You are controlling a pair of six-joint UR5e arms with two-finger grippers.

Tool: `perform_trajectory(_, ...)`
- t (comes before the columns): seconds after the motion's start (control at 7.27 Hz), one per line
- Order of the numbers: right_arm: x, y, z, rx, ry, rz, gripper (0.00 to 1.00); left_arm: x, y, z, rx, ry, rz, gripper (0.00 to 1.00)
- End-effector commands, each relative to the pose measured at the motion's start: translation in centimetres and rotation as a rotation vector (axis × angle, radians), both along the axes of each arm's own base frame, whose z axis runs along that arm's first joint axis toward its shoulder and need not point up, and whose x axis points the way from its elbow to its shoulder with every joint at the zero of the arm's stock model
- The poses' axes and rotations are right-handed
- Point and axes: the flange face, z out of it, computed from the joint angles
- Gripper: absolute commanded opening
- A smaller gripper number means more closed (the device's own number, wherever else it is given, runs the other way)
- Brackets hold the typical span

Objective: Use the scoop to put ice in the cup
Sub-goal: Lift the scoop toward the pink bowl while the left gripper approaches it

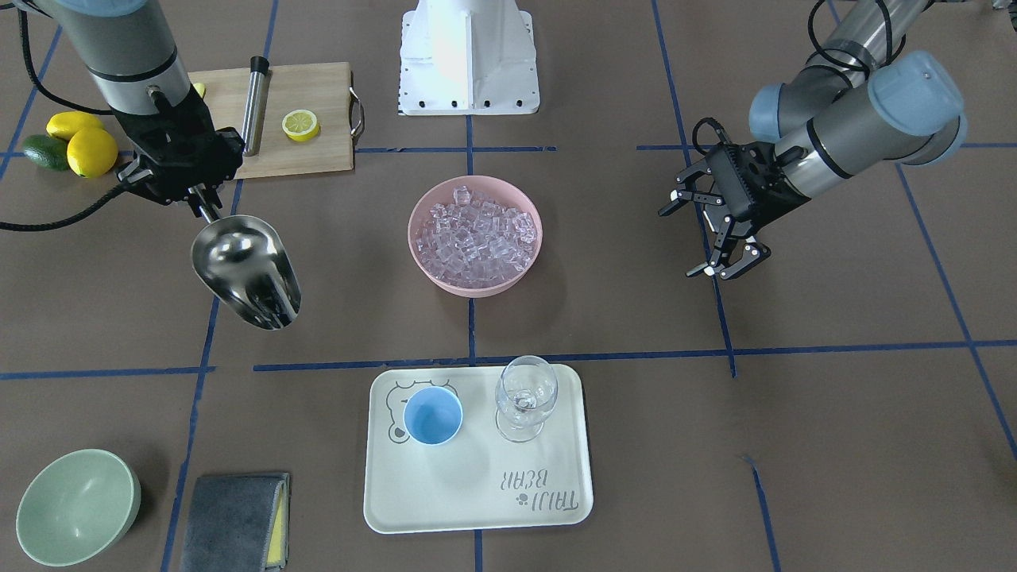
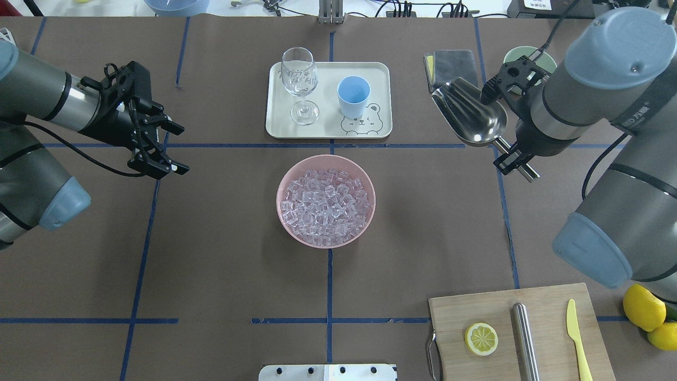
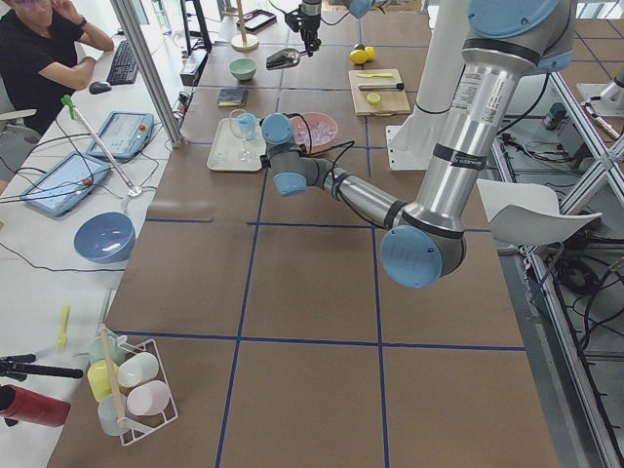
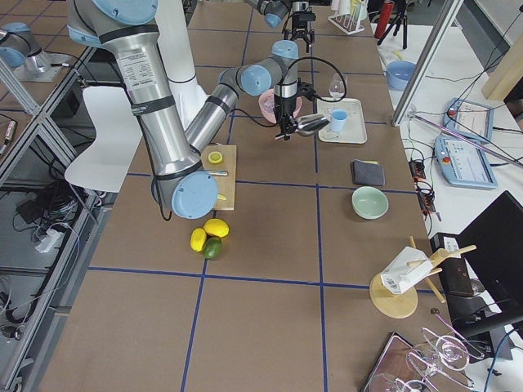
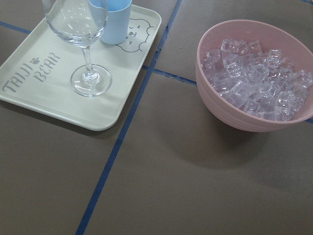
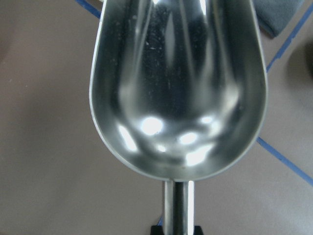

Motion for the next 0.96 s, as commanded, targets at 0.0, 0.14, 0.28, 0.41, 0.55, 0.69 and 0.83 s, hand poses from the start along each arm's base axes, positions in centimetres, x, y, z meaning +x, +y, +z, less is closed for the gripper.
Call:
perform_trajectory(0.0,0.4,-0.2,-0.8,0.109,0.024,-0.12,0.0,3.1,2.2,0.1,0.022,0.012,0.063,1.0)
perform_trajectory(0.14,-0.3,0.7,-0.7,0.129,0.055,-0.209,0.0,4.0,3.0,0.2,0.049,0.036,0.081,1.0)
perform_trajectory(0.28,0.1,0.7,-1.9,0.16,0.093,-0.301,0.0,4.6,3.3,0.3,0.062,0.046,0.092,1.0)
perform_trajectory(0.41,0.2,0.5,-2.7,0.184,0.127,-0.36,0.0,5.8,4.5,0.5,0.096,0.076,0.118,1.0)
perform_trajectory(0.55,0.2,0.3,-3.7,0.189,0.168,-0.392,0.0,7.2,4.6,2.6,0.135,0.092,0.084,1.0)
perform_trajectory(0.69,0.2,0.4,-4.8,0.194,0.213,-0.434,0.0,10.3,6.1,3.2,0.172,0.11,0.071,1.0)
perform_trajectory(0.83,-1.1,1.4,-4.8,0.194,0.232,-0.482,0.0,12.7,6.7,2.7,0.182,0.108,0.058,1.0)
